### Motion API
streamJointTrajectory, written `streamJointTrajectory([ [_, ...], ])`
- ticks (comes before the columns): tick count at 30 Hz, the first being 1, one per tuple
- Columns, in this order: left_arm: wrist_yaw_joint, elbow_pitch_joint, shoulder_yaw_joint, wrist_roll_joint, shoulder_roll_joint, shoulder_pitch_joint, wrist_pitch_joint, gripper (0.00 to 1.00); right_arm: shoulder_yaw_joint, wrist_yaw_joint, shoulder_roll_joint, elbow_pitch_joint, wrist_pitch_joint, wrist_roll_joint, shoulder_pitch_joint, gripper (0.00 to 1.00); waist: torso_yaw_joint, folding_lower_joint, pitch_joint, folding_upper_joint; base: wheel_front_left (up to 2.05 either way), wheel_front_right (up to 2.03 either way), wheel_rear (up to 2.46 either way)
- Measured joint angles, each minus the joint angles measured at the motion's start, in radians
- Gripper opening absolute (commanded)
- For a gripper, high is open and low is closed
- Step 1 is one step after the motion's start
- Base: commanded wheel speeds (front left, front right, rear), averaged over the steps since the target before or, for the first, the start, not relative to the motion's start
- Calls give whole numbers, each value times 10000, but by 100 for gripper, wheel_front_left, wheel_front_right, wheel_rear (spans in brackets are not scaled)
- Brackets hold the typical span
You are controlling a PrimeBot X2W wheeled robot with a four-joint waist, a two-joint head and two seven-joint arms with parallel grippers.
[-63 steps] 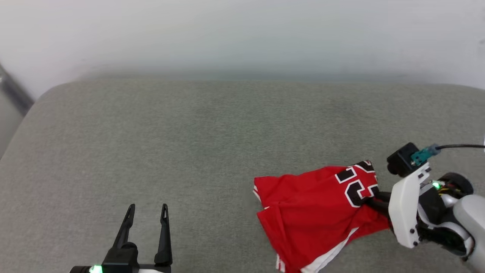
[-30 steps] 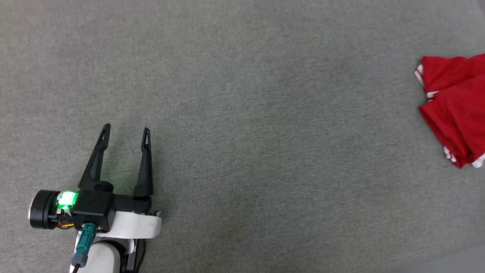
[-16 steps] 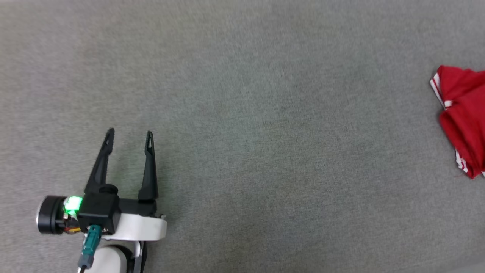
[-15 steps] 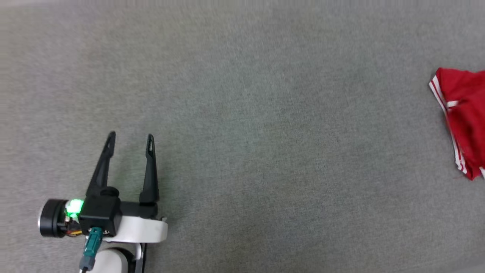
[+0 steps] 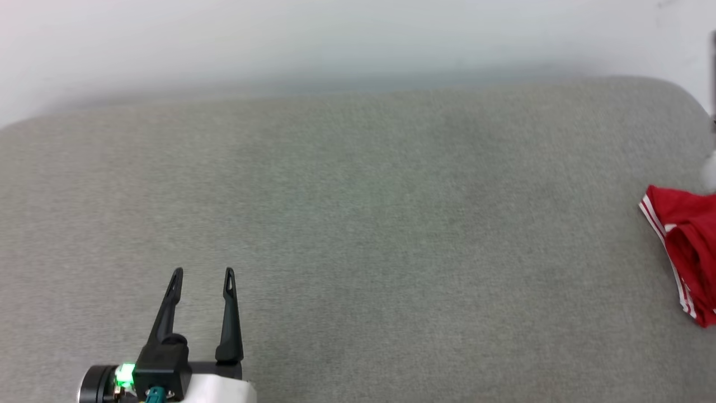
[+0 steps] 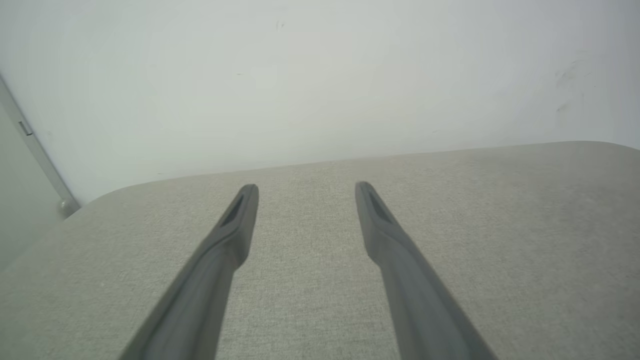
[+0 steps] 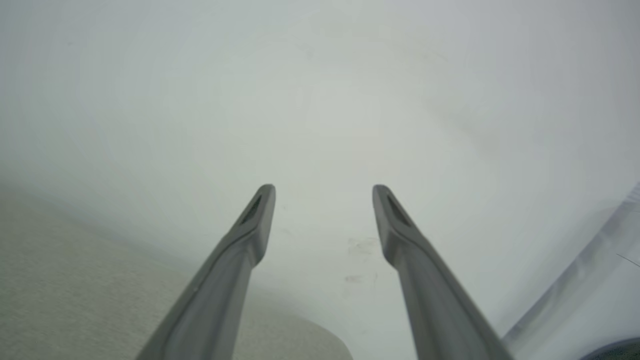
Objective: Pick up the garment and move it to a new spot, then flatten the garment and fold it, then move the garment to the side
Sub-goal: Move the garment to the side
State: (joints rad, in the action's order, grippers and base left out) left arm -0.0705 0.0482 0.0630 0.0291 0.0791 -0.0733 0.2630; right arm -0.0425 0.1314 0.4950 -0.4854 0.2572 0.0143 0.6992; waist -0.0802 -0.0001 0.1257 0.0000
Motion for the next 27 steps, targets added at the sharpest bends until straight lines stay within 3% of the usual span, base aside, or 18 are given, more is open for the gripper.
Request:
streamJointTrajectory([
  [5,4,-132,-12,19,-67,-276,0,100,-261,0,-1137,1850,58,-454,-1240,100,437,0,-543,0,0,0,0],
  [10,15,-226,-29,23,-121,-506,0,100,-506,0,-1979,2842,59,-767,-2778,100,808,-1,-963,0,0,0,0],
  [18,104,-385,-19,6,-159,-666,0,100,-249,0,-2646,2989,59,-1323,-4932,100,1211,-1,-1392,0,0,0,0],
  [27,217,-514,2,-67,-178,-892,0,100,629,-4,-3425,3369,59,-1643,-6834,100,1200,-1,-1690,0,0,0,0],
])
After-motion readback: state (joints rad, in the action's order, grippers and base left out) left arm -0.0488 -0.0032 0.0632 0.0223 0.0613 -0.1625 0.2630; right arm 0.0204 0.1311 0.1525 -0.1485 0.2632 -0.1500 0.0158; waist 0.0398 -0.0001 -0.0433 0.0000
